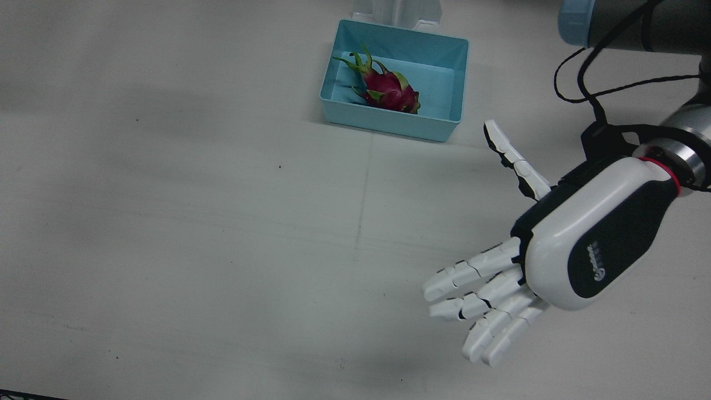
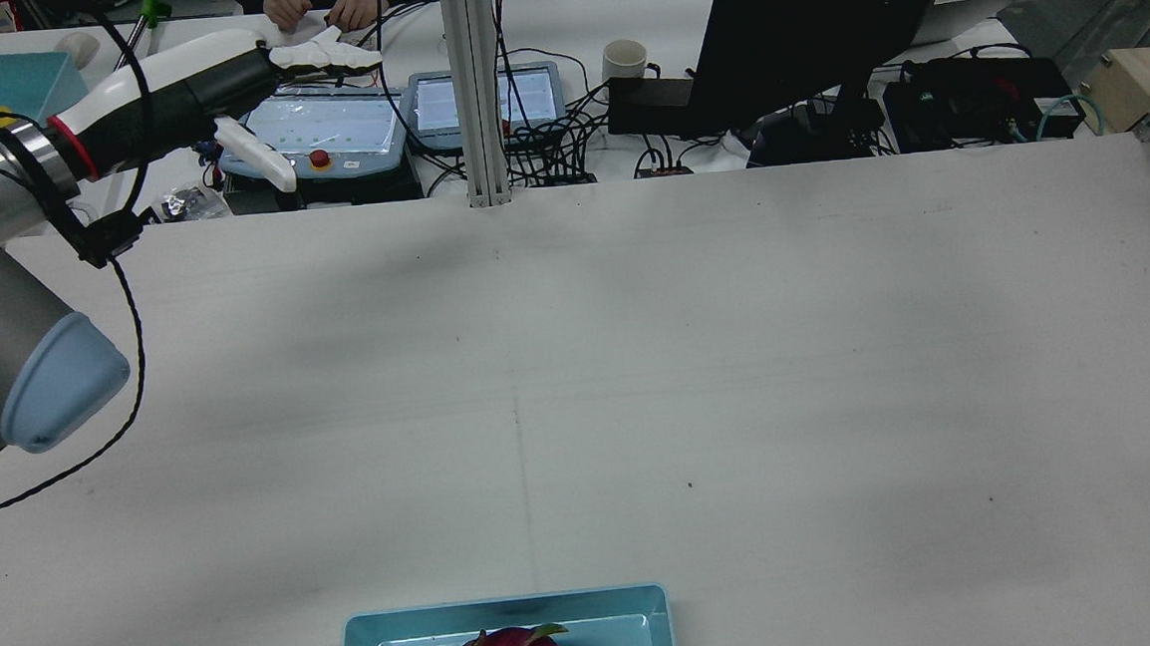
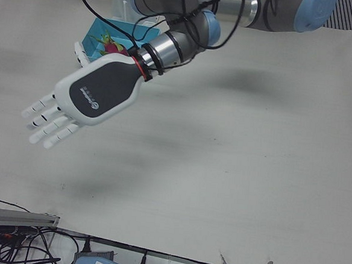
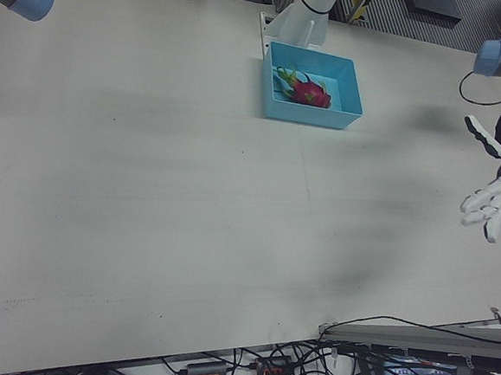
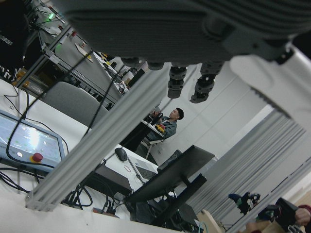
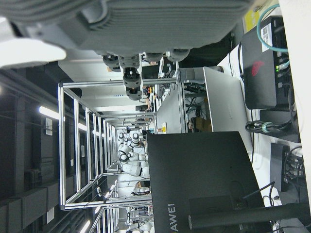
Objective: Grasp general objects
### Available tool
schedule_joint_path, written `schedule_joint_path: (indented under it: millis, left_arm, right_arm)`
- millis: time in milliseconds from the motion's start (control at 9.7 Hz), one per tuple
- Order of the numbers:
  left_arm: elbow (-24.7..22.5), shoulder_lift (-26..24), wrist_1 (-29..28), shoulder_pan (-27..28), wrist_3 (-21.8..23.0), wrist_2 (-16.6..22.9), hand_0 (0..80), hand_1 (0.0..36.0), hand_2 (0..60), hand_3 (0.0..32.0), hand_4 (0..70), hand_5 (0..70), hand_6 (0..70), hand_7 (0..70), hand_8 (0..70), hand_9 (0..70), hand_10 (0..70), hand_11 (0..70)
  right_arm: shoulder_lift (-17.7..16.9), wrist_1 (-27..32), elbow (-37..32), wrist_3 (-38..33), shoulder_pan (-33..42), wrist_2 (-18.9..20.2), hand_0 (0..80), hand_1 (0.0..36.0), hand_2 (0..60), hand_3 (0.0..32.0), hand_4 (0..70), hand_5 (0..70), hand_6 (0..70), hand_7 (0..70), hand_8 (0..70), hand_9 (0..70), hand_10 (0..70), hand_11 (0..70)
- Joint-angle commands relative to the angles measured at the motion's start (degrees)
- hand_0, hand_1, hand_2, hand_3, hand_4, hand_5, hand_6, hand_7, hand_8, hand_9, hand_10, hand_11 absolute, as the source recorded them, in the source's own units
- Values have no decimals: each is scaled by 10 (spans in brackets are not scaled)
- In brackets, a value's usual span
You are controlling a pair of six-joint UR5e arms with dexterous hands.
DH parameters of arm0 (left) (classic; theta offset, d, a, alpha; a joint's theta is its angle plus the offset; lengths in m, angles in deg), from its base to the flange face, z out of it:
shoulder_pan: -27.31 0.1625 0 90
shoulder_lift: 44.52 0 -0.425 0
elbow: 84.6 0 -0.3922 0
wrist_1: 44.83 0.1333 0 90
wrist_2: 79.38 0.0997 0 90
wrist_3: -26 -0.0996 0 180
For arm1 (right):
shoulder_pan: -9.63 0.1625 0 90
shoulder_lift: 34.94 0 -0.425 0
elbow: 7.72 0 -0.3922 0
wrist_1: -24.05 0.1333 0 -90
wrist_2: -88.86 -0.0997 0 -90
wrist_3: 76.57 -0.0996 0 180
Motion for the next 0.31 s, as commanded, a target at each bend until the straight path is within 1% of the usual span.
schedule_joint_path:
  millis: [0,103,206]
  left_arm:
    - [207,131,-321,-70,185,-40,471,31,0,0,191,114,104,221,11,30,18,29]
    - [265,138,-380,-81,244,-49,486,67,0,0,186,125,109,230,11,32,27,47]
    - [268,152,-385,-83,272,-61,497,97,0,0,169,132,112,236,12,33,36,62]
  right_arm:
    - [0,1,-2,0,-1,-1,0,0,0,0,0,0,0,0,0,0,0,0]
    - [0,0,-2,0,-1,-1,0,0,0,0,0,0,0,0,0,0,0,0]
    - [0,1,-2,0,-1,-1,0,0,0,0,0,0,0,0,0,0,0,0]
